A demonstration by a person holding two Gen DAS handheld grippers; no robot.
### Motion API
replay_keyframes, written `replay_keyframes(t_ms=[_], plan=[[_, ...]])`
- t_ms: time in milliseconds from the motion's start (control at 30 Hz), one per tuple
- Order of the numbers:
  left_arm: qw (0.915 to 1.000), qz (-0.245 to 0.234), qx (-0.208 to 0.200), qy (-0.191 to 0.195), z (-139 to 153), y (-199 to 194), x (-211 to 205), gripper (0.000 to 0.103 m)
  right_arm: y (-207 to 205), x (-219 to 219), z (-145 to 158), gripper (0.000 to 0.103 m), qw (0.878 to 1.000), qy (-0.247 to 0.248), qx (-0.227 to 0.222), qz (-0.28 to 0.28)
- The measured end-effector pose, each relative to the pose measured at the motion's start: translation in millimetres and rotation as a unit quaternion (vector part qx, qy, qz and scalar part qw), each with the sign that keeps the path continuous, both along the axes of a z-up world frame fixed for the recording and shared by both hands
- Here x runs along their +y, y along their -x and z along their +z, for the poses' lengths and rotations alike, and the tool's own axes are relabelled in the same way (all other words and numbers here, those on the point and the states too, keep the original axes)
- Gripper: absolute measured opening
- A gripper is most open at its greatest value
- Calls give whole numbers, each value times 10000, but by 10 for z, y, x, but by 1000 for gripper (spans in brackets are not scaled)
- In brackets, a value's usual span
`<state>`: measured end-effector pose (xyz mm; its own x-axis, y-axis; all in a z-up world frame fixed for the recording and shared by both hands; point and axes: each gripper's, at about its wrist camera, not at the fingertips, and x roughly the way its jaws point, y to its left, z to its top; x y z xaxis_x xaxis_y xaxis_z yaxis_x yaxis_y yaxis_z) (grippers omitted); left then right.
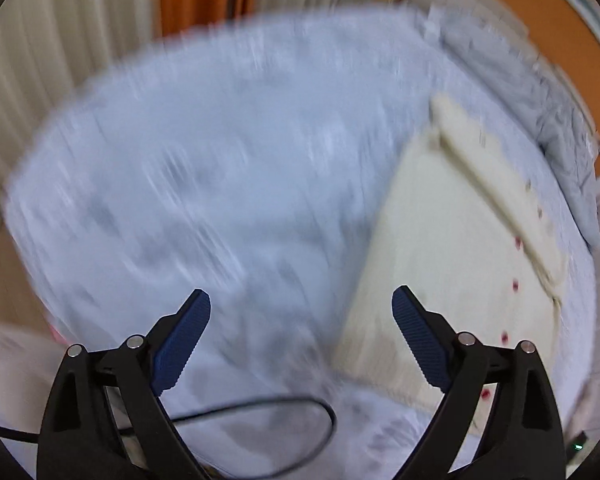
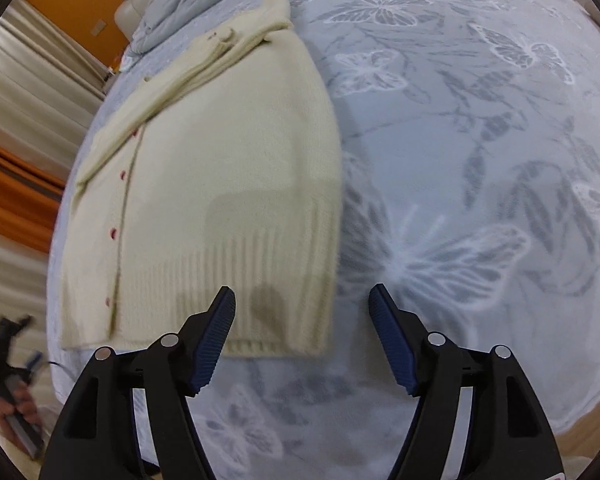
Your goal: Fold small clothes
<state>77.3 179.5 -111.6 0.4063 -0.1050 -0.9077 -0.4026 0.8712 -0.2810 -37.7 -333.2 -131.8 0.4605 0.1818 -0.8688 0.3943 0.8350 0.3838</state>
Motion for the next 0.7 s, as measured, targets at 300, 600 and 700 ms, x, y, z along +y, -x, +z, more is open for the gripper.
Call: replay_keyframes(t_ms=[300, 600, 700], plan=[[9979, -551, 316, -122, -441, -231, -677, 88, -98, 73, -17, 51, 10000, -22, -71, 20], [9967, -722, 60, 379, -49, -182, -572, 10, -112, 209, 275, 7, 9993, 179, -292, -148], [9951, -930, -154, 282, 237, -71, -625, 9, -46, 269, 528, 6, 9980, 293, -548, -95]])
